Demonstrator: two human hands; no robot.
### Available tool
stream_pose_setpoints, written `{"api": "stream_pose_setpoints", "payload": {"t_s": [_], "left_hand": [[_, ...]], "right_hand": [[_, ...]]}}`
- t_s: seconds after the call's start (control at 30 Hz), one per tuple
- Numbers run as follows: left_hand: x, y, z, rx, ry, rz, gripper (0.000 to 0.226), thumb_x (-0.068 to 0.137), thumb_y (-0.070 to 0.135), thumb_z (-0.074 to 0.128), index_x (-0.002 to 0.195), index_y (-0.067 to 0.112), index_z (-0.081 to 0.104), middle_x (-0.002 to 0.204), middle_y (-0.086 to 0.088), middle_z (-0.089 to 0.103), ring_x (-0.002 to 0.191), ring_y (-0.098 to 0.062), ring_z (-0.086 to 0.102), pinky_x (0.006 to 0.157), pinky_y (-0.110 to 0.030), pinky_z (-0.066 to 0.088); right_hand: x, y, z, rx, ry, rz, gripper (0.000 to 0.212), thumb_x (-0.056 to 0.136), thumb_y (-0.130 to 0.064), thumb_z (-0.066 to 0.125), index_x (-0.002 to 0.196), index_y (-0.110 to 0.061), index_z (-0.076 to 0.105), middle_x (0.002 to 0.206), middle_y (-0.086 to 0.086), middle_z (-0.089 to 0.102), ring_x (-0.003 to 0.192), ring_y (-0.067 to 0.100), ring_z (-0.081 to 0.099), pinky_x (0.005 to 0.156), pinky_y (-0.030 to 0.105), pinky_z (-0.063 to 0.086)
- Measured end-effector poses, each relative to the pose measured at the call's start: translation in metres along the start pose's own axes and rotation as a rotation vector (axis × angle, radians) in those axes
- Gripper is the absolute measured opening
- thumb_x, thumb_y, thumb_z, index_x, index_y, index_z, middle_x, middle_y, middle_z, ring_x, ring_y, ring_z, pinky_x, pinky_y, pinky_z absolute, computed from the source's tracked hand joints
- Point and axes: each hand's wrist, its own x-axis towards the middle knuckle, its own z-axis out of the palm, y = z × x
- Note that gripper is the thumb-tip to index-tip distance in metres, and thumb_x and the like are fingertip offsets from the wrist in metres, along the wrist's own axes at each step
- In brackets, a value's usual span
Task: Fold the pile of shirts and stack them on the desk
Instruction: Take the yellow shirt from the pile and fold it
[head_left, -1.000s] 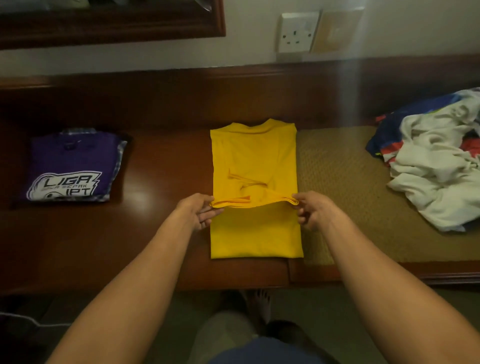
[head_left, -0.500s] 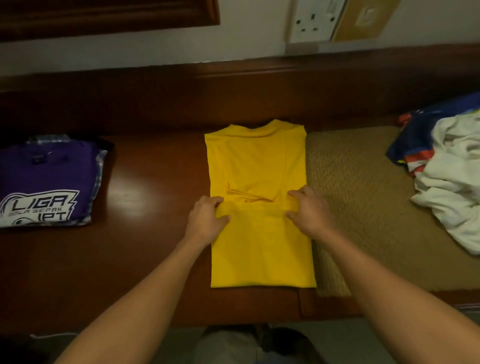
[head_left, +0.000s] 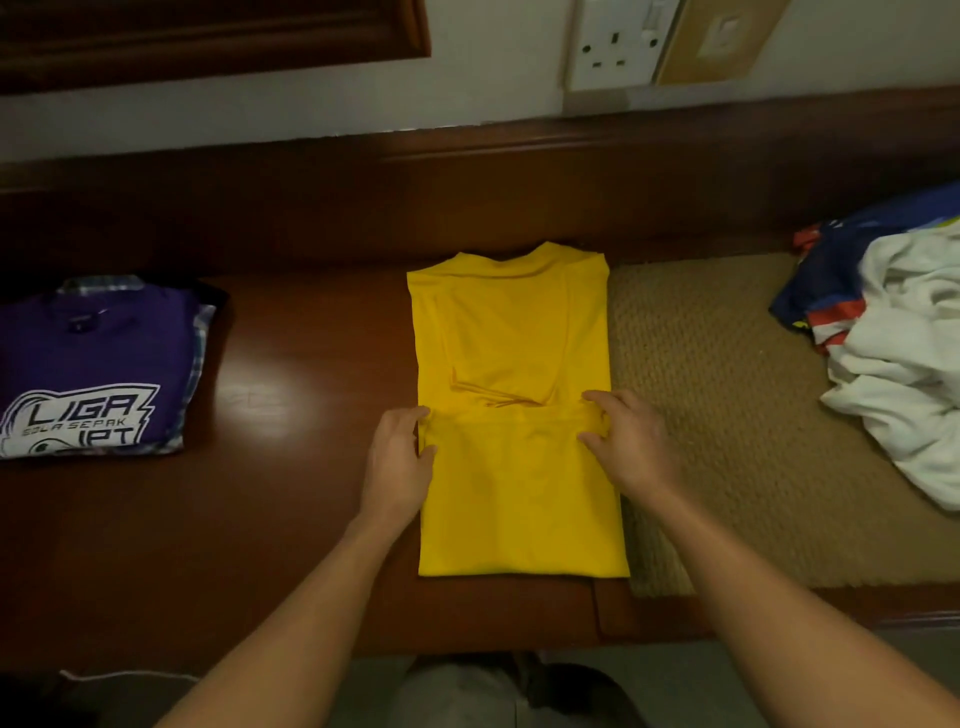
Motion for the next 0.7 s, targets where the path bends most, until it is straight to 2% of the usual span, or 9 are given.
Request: {"api": "stream_pose_setpoints", "payload": {"t_s": [0.1,0.2,0.3,0.4,0.57,0.7], "left_hand": [[-0.033,-0.015,0.004,0.121,0.026,0.107,0.039,0.093,0.013,0.070,0.131,0.018,0.062,0.135,-0.001,0.053,0.125,-0.022,0.050,0.104,-0.046,0.045],[-0.069,-0.033,0.008,0.173,-0.063,0.206,0.027,0.095,0.010,0.068,0.120,0.017,0.072,0.135,0.000,0.061,0.126,-0.020,0.053,0.105,-0.042,0.045],[-0.099,-0.047,0.008,0.250,-0.118,0.303,0.023,0.091,0.010,0.073,0.112,0.018,0.077,0.129,0.003,0.066,0.121,-0.015,0.058,0.102,-0.037,0.049],[-0.117,-0.058,0.008,0.343,-0.135,0.396,0.022,0.084,0.013,0.080,0.104,0.020,0.078,0.125,0.004,0.069,0.114,-0.017,0.064,0.097,-0.039,0.054],[-0.133,-0.067,0.006,0.440,-0.147,0.424,0.033,0.082,0.019,0.082,0.114,0.019,0.076,0.134,0.002,0.065,0.123,-0.020,0.061,0.102,-0.042,0.051],[-0.134,-0.062,0.005,0.464,-0.120,0.409,0.034,0.081,0.018,0.083,0.115,0.020,0.075,0.131,0.002,0.066,0.121,-0.021,0.061,0.100,-0.043,0.050]], "right_hand": [[-0.033,0.015,0.006,0.074,0.063,-0.011,0.063,0.089,-0.028,0.076,0.146,-0.019,0.051,0.126,0.005,0.055,0.113,0.023,0.052,0.092,0.040,0.047],[-0.067,0.032,0.014,0.041,0.006,-0.072,0.059,0.085,-0.027,0.080,0.139,-0.020,0.059,0.127,0.004,0.059,0.116,0.024,0.055,0.094,0.040,0.047],[-0.094,0.046,0.024,-0.072,-0.051,-0.180,0.056,0.079,-0.029,0.085,0.131,-0.023,0.066,0.131,0.005,0.061,0.118,0.030,0.060,0.093,0.048,0.052],[-0.118,0.049,0.027,-0.242,-0.071,-0.301,0.056,0.077,-0.037,0.085,0.128,-0.025,0.067,0.137,0.006,0.059,0.120,0.030,0.059,0.087,0.049,0.054],[-0.146,0.044,0.033,-0.416,-0.050,-0.406,0.059,0.076,-0.045,0.083,0.129,-0.026,0.066,0.154,0.005,0.046,0.134,0.029,0.049,0.090,0.048,0.053],[-0.156,0.040,0.037,-0.495,0.063,-0.465,0.057,0.084,-0.034,0.076,0.136,-0.020,0.060,0.164,0.008,0.029,0.144,0.030,0.038,0.102,0.051,0.043]]}}
